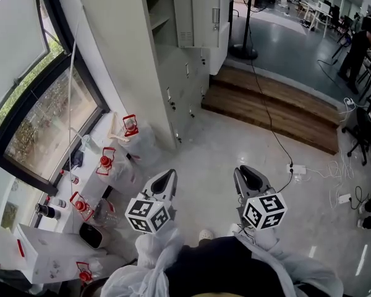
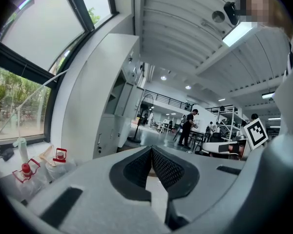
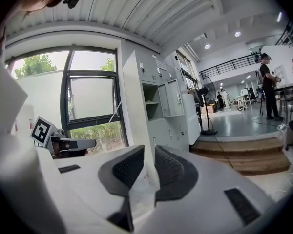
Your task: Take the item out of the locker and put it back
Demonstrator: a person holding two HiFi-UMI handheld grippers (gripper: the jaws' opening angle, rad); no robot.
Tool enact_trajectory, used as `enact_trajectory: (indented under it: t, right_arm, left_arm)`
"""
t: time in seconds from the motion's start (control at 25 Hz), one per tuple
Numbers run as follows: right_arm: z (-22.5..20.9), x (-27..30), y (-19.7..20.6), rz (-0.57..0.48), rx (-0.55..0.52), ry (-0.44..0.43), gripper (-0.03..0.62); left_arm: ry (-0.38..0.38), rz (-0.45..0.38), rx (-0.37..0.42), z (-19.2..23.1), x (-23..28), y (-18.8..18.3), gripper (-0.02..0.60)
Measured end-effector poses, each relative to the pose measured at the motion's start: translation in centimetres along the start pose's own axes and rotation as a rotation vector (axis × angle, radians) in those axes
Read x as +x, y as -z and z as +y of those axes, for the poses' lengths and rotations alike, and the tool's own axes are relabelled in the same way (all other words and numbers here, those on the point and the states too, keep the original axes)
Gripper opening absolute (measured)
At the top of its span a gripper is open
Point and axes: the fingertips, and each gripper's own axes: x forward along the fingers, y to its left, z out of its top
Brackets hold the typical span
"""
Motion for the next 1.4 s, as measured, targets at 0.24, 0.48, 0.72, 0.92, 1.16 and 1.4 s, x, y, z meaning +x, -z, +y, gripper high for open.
enact_trajectory:
  t: [0.24,0.48,0.72,0.92,1.16,1.4]
  right_arm:
    - [-1.0,1.0,-0.2,-0.003,0.018,-0.033,0.127]
    - [-0.8,2.3,0.3,-0.006,0.043,-0.052,0.313]
    - [-1.3,3.5,-0.2,-0.056,0.098,-0.050,0.523]
    - [-2.6,5.7,-0.7,-0.046,0.101,-0.069,0.540]
    - [-4.3,9.7,-2.2,-0.043,0.072,-0.109,0.538]
    - [-5.6,15.0,-3.9,0.013,-0.026,-0.150,0.538]
  left_arm:
    - [-0.002,0.008,0.007,-0.3,1.1,0.4,0.008]
    - [-0.016,0.030,-0.002,0.4,0.9,1.3,0.008]
    - [-0.010,0.039,-0.007,1.1,2.4,1.2,0.008]
    - [0.013,0.040,-0.004,2.0,5.7,0.4,0.008]
    - [0.027,0.026,0.003,4.0,10.5,-1.5,0.008]
    - [0.035,0.011,0.001,6.7,15.9,-4.4,0.008]
